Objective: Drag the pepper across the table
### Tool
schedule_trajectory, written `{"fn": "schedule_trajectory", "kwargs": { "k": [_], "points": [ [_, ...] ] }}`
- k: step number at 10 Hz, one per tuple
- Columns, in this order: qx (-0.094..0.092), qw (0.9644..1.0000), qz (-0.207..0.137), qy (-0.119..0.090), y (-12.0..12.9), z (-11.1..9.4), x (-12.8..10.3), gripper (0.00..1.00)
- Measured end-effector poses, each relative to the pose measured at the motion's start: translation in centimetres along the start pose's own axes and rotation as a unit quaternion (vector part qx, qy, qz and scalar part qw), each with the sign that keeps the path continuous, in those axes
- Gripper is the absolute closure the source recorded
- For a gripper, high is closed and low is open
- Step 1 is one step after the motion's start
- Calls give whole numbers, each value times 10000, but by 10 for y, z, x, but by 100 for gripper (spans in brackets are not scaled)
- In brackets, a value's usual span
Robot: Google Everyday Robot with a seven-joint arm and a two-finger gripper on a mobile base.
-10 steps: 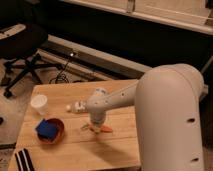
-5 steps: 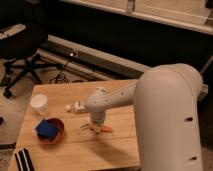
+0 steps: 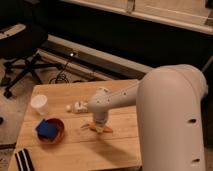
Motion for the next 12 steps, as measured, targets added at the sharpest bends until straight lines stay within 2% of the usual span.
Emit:
{"fn": "schedule_trajectory", "kwargs": {
  "k": [1, 3, 4, 12],
  "points": [
    [0, 10000, 40, 4, 0, 0, 4, 56],
    [-6, 9999, 132, 14, -1, 0, 14, 74],
    [-15, 9998, 176, 26, 0, 1, 18, 78],
    [-36, 9988, 430, 213, -5, 2, 56, 78]
  ]
}}
